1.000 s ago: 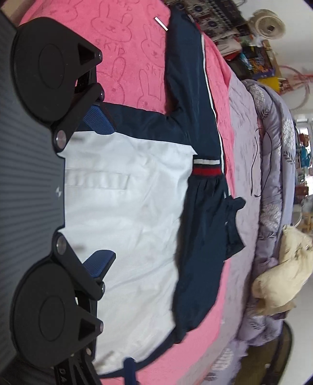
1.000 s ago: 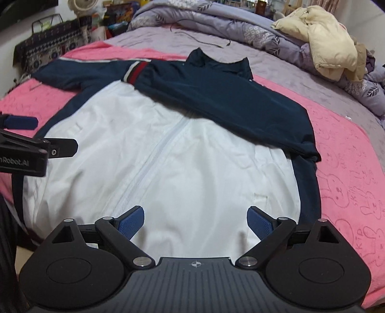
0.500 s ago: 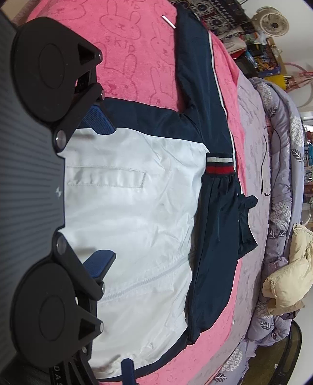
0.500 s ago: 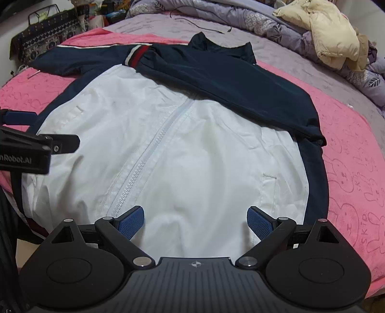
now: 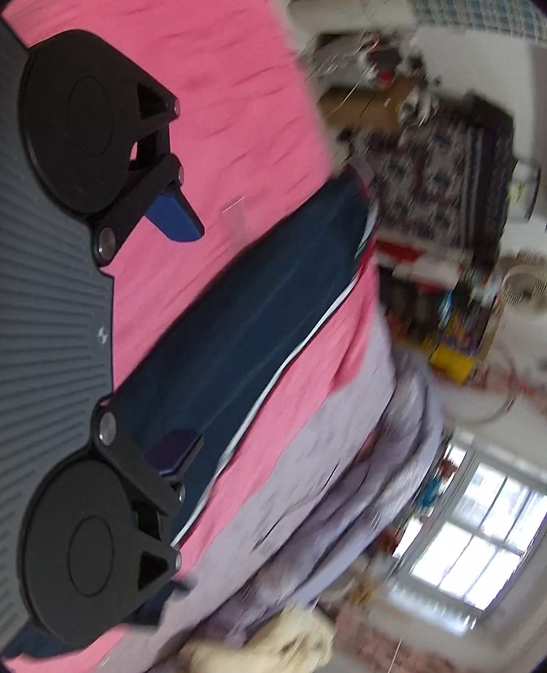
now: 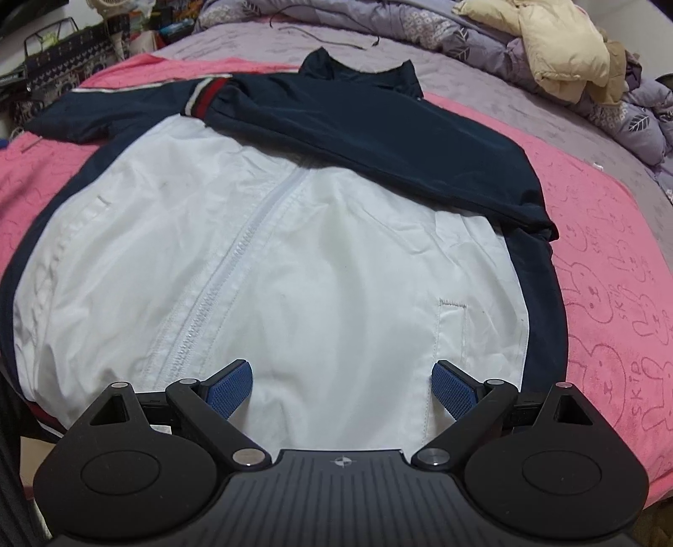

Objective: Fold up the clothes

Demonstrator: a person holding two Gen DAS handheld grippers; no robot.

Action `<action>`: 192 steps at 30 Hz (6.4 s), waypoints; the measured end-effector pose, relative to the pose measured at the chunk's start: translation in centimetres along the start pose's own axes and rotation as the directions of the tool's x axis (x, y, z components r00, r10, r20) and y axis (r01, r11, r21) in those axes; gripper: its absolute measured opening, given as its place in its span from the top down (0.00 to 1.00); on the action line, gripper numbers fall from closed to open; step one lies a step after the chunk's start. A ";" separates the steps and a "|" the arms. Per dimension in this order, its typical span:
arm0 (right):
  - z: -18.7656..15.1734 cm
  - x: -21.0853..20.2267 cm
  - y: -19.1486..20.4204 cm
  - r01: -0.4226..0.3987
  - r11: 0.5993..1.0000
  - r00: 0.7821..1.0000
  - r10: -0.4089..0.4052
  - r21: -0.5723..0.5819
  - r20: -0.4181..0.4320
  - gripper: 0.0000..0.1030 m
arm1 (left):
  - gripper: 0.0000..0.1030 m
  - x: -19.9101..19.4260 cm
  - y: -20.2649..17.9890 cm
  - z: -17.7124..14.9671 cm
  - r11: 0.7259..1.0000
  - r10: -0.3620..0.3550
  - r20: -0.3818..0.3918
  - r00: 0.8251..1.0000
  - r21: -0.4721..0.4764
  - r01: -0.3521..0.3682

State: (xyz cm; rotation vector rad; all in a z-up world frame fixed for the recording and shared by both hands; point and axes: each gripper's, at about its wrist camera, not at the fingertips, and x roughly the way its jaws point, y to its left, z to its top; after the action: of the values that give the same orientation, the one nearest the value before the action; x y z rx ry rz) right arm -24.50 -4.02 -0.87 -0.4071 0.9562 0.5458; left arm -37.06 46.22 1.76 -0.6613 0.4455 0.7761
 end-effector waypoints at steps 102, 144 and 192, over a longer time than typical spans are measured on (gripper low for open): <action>13.4 9.7 -16.5 0.116 0.861 0.949 -0.243 0.495 0.200 0.42 | 0.45 -4.0 -19.7 -14.0 0.783 -0.239 -0.066 0.969 0.577 0.233; -6.9 -4.4 -9.2 -0.082 0.996 0.992 0.084 -0.022 0.096 0.10 | 0.26 -14.7 -8.6 -21.1 0.678 -0.177 -0.482 0.858 0.572 0.461; -1.0 -4.4 -11.2 0.097 0.995 0.907 -0.097 0.021 0.409 0.26 | 0.41 -11.5 -16.1 -17.3 0.691 -0.234 -0.192 0.953 0.657 0.302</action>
State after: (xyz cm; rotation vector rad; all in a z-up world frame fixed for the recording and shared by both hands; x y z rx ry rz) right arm -20.44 -14.64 3.35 -0.3203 0.5276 0.5145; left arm -34.40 20.09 2.27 -0.0539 0.6584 0.2508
